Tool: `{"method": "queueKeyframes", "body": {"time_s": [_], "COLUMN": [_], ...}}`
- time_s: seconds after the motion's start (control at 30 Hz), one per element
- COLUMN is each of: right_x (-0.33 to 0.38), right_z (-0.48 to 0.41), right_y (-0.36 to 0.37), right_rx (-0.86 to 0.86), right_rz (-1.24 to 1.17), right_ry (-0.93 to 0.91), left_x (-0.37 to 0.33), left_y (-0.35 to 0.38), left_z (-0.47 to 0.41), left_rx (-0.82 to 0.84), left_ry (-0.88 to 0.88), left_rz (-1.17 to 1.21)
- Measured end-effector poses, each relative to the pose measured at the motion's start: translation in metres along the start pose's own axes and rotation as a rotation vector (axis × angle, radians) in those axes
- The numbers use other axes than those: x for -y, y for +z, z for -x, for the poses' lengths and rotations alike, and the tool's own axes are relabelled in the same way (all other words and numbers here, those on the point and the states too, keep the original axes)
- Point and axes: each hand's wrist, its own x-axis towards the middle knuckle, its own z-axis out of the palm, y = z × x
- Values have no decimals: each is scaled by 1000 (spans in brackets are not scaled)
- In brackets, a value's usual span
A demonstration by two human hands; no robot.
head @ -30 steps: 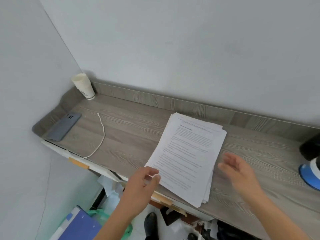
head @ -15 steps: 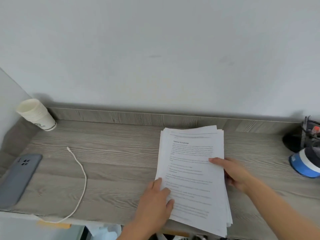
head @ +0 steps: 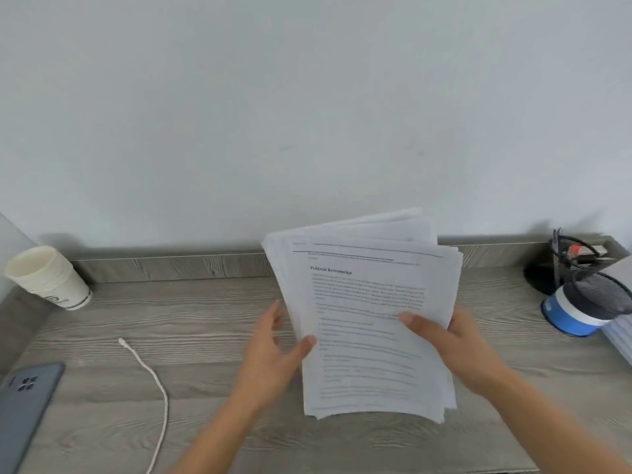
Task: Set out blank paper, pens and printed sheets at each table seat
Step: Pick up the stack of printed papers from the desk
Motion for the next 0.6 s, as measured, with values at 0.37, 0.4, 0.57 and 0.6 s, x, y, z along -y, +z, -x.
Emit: {"method": "queueKeyframes", "body": {"time_s": [0.37, 0.4, 0.57, 0.6], "right_x": [23, 17, -11, -13], "right_z": [-24, -27, -32, -32], "right_y": [-10, -11, -3, -1], "right_rx": [73, 80, 99, 79], "right_rz": [-117, -114, -105, -105], "right_ry": [-197, -163, -72, -73], "left_x": [-80, -74, -53, -51], "left_y": [-11, -7, 11, 12], "left_z": [-20, -20, -15, -13], "left_rx": [-68, -59, 16, 31], "left_ry": [199, 173, 47, 35], "left_rz": [337, 318, 265, 254]}}
